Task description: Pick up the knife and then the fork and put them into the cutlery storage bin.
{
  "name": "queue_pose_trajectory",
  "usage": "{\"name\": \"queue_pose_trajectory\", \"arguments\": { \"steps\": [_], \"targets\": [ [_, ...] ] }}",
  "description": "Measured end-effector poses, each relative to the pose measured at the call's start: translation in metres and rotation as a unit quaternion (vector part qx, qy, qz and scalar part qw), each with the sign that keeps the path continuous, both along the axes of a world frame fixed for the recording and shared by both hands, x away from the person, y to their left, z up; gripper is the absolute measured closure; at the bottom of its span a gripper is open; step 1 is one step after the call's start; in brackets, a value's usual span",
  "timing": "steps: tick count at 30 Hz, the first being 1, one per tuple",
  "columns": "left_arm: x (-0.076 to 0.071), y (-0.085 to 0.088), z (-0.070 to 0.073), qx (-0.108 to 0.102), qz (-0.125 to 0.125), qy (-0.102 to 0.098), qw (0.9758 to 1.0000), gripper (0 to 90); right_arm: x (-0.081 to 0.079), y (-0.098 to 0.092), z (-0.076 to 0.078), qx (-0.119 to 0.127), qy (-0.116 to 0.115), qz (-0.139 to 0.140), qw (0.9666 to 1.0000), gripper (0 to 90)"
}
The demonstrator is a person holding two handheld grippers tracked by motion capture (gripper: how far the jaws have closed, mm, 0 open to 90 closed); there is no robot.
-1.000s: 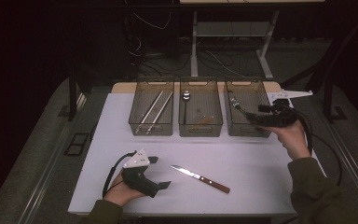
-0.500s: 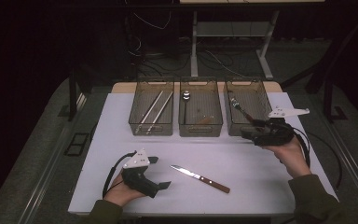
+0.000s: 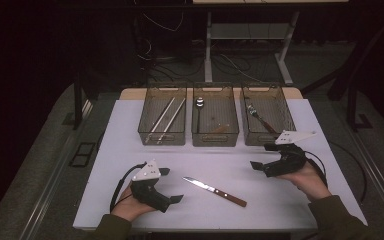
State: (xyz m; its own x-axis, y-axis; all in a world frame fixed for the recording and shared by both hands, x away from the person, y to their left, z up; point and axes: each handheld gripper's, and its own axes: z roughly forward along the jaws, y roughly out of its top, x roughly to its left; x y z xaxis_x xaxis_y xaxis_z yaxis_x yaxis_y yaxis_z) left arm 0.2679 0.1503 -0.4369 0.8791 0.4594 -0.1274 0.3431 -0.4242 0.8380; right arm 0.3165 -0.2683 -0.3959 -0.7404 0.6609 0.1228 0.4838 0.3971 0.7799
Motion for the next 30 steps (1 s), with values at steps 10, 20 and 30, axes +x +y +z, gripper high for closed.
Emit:
{"name": "queue_pose_trajectory", "arguments": {
  "steps": [10, 20, 30],
  "targets": [
    [0.000, 0.001, 0.000, 0.001, 0.000, -0.001, 1.0000, 0.0, -0.008, 0.020, -0.008, -0.021, 0.018, 0.028, 0.9992, 13.9],
    [0.000, 0.001, 0.000, 0.005, 0.000, -0.001, 1.0000, 0.0, -0.014, 0.044, -0.009, -0.051, 0.045, 0.058, 0.9960, 14.6],
    [0.000, 0.000, 0.000, 0.004, 0.000, -0.002, 1.0000, 0.0, -0.020, 0.068, -0.013, -0.082, 0.076, 0.089, 0.9898, 16.9]
  ]
}}
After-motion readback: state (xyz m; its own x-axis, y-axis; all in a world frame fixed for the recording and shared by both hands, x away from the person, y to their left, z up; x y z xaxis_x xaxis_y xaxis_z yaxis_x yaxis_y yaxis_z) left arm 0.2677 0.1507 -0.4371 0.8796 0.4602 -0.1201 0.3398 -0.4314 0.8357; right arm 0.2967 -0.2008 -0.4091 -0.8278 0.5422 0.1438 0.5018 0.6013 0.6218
